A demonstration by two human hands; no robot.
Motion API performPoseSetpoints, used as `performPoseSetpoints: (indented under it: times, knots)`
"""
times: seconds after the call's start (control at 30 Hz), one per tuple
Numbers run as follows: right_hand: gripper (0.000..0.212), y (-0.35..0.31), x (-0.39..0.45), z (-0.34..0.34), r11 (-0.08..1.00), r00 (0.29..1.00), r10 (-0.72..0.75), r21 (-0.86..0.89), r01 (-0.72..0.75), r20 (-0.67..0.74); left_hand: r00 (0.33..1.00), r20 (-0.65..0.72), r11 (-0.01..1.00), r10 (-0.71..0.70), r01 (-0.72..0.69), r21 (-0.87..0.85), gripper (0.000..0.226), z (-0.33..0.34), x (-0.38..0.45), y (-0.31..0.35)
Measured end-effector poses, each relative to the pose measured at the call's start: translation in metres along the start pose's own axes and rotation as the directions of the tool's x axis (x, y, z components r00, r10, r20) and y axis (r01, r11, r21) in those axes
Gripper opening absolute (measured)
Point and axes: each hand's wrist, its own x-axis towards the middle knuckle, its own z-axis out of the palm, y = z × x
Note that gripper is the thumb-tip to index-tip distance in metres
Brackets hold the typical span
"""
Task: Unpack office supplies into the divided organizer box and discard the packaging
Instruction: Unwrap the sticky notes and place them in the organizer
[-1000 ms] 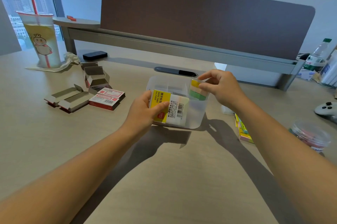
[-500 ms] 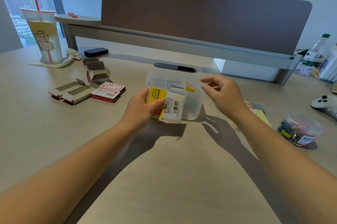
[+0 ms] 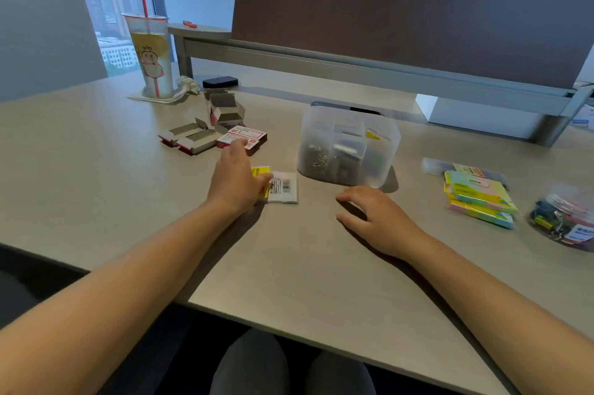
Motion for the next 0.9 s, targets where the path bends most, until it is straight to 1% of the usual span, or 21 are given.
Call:
performPoseSetpoints:
  times: [0.07, 0.1, 0.13, 0.17, 0.2, 0.23, 0.27, 0.3, 0.37, 0.47, 0.6, 0.67, 0.73, 0.83, 0.9]
  knots:
    - [0.038, 0.000, -0.001, 0.000, 1.000, 1.000, -0.001, -0.007, 0.001, -0.007, 0.991, -0.051, 0.987, 0.127, -0.121, 0.107, 0.061, -0.005, -0.005, -0.003]
    - [0.038, -0.001, -0.001, 0.000, 1.000, 1.000, 0.001, -0.012, -0.001, -0.009, 0.975, -0.033, 0.968, 0.220, -0.214, 0.135, 0.053, -0.008, -0.010, -0.003]
    - [0.037, -0.001, -0.002, 0.000, 1.000, 1.000, 0.001, -0.014, -0.002, -0.010, 0.949, 0.028, 0.936, 0.313, -0.313, 0.158, 0.045, -0.010, -0.015, -0.004]
    - [0.037, -0.002, -0.002, 0.000, 1.000, 1.000, 0.002, -0.015, -0.002, -0.011, 0.915, 0.127, 0.895, 0.384, -0.403, 0.193, 0.039, -0.013, -0.020, -0.004]
    - [0.037, -0.002, -0.002, 0.000, 1.000, 1.000, 0.003, -0.017, -0.003, -0.012, 0.876, 0.237, 0.848, 0.420, -0.472, 0.240, 0.037, -0.014, -0.025, -0.004]
    - [0.037, -0.002, -0.002, 0.000, 1.000, 1.000, 0.004, -0.018, -0.004, -0.014, 0.844, 0.331, 0.806, 0.421, -0.516, 0.289, 0.038, -0.015, -0.028, -0.006]
    - [0.037, -0.003, -0.002, -0.001, 1.000, 1.000, 0.004, -0.016, -0.004, -0.017, 0.832, 0.392, 0.783, 0.392, -0.526, 0.333, 0.043, -0.016, -0.027, -0.009]
    - [0.037, -0.003, -0.001, -0.001, 1.000, 1.000, 0.004, -0.016, -0.005, -0.019, 0.838, 0.424, 0.782, 0.343, -0.505, 0.366, 0.049, -0.017, -0.023, -0.012]
    - [0.037, -0.003, 0.000, 0.000, 1.000, 1.000, 0.009, -0.019, -0.010, -0.017, 0.862, 0.447, 0.795, 0.237, -0.437, 0.421, 0.062, -0.018, -0.012, -0.019]
    - [0.037, -0.003, 0.000, 0.001, 1.000, 1.000, 0.011, -0.019, -0.011, -0.013, 0.877, 0.465, 0.792, 0.121, -0.368, 0.488, 0.077, -0.018, 0.007, -0.027]
    - [0.037, -0.001, 0.000, 0.001, 1.000, 1.000, -0.001, -0.017, 0.000, -0.014, 0.899, 0.435, 0.798, 0.048, -0.297, 0.525, 0.087, -0.016, 0.028, -0.038]
    - [0.038, -0.001, 0.000, 0.001, 1.000, 1.000, 0.002, -0.012, -0.002, -0.009, 0.909, 0.413, 0.803, 0.050, -0.283, 0.524, 0.089, -0.015, 0.033, -0.042]
    - [0.038, -0.001, 0.000, 0.001, 1.000, 1.000, 0.005, -0.012, -0.005, -0.004, 0.921, 0.379, 0.811, 0.091, -0.289, 0.509, 0.089, -0.015, 0.034, -0.041]
    - [0.037, 0.000, -0.001, 0.000, 1.000, 1.000, 0.019, 0.002, -0.019, 0.001, 0.920, 0.318, 0.814, 0.231, -0.361, 0.455, 0.083, -0.014, 0.026, -0.029]
    - [0.037, 0.003, -0.003, -0.003, 0.999, 0.999, 0.041, 0.019, -0.041, 0.004, 0.896, 0.291, 0.833, 0.335, -0.426, 0.353, 0.070, -0.012, 0.016, -0.012]
